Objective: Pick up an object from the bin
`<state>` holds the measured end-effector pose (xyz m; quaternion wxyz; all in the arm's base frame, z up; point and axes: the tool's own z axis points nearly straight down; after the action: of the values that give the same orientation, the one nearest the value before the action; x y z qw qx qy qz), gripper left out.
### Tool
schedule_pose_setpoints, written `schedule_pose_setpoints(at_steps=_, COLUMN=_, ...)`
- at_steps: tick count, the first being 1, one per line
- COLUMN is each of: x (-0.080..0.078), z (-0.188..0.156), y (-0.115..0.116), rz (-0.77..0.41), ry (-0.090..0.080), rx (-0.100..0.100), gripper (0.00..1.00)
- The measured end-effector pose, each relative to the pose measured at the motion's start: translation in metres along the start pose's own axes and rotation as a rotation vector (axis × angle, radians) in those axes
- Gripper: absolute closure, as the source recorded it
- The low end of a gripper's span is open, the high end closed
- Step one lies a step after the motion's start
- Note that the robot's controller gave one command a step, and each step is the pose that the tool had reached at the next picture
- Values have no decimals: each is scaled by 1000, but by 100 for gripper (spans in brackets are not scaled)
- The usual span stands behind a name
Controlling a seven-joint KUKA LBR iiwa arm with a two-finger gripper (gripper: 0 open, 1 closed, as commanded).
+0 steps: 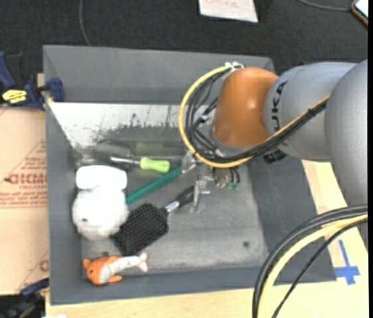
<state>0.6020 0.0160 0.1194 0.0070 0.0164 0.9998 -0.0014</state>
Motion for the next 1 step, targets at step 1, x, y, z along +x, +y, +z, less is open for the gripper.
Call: schedule_pose_setpoints(at_steps=1, x=3, z=19, y=17, rz=-60, ry=15, rx=1, gripper=0)
